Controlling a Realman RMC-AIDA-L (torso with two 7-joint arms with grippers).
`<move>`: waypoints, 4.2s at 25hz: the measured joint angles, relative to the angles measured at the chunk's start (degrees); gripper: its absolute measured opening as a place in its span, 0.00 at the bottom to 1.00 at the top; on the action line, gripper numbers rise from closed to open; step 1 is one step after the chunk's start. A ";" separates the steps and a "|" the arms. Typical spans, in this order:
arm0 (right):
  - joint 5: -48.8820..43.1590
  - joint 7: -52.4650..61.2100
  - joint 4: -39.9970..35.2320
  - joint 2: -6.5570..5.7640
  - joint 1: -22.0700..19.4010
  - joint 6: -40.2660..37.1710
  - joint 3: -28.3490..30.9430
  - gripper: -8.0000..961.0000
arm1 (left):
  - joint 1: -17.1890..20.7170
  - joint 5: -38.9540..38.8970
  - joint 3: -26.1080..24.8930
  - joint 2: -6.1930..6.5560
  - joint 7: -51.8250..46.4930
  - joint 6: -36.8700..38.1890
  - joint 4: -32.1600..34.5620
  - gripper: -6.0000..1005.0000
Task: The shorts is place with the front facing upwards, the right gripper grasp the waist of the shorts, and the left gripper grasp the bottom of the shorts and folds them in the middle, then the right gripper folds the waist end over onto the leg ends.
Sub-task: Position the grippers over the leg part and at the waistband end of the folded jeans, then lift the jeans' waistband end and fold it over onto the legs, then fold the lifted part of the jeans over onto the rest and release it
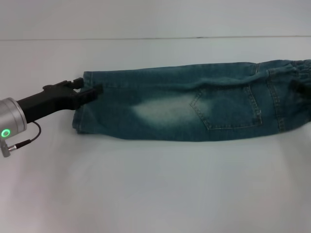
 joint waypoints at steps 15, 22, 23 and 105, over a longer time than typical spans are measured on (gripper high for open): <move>-4.58 5.88 -0.19 -2.09 1.38 -2.32 -7.13 0.63 | -0.42 -0.09 2.06 -0.03 0.60 0.13 0.01 0.72; -4.45 5.20 -1.56 -2.15 1.19 -7.29 -6.63 0.44 | -0.12 -2.32 2.32 -0.20 2.53 0.31 -0.34 0.72; -4.36 5.29 -2.26 -2.11 1.00 -8.17 -6.53 0.40 | -0.04 -2.90 2.41 -0.24 2.89 0.34 -0.58 0.72; -16.54 31.67 -16.72 2.92 32.85 -4.92 -43.45 0.26 | -13.53 -28.05 -13.56 -0.50 70.08 -12.16 -57.66 0.02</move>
